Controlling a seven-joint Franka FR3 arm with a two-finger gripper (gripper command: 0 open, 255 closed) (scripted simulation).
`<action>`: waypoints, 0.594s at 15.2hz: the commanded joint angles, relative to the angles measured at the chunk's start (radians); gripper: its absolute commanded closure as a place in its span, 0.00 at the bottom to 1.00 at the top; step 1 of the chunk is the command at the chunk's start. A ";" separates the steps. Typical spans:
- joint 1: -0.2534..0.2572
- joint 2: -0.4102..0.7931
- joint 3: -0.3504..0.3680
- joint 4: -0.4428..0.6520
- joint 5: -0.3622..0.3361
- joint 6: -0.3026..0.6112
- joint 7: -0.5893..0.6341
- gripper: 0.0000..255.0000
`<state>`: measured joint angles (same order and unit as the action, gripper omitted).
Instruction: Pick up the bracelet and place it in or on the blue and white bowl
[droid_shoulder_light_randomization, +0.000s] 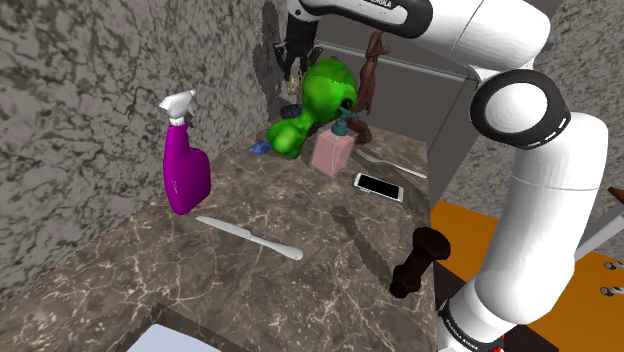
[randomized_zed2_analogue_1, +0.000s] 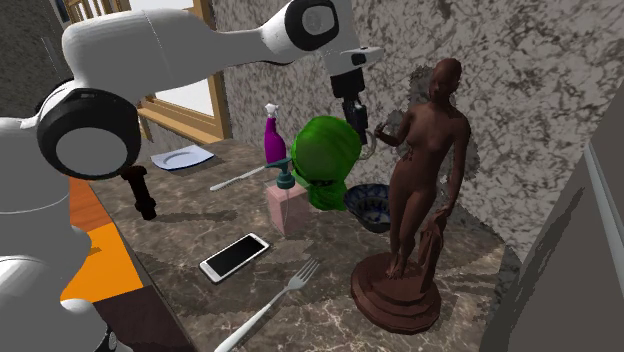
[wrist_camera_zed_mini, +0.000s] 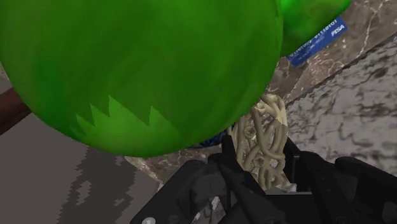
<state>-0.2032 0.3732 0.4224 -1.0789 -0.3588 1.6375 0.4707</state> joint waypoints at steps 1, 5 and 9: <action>-0.022 0.027 -0.011 0.041 0.002 -0.005 -0.043 1.00; -0.065 0.085 -0.032 0.138 0.006 -0.027 -0.127 1.00; -0.101 0.078 -0.036 0.084 0.018 0.023 -0.148 1.00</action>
<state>-0.2954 0.4592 0.3862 -0.9672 -0.3443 1.6404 0.3237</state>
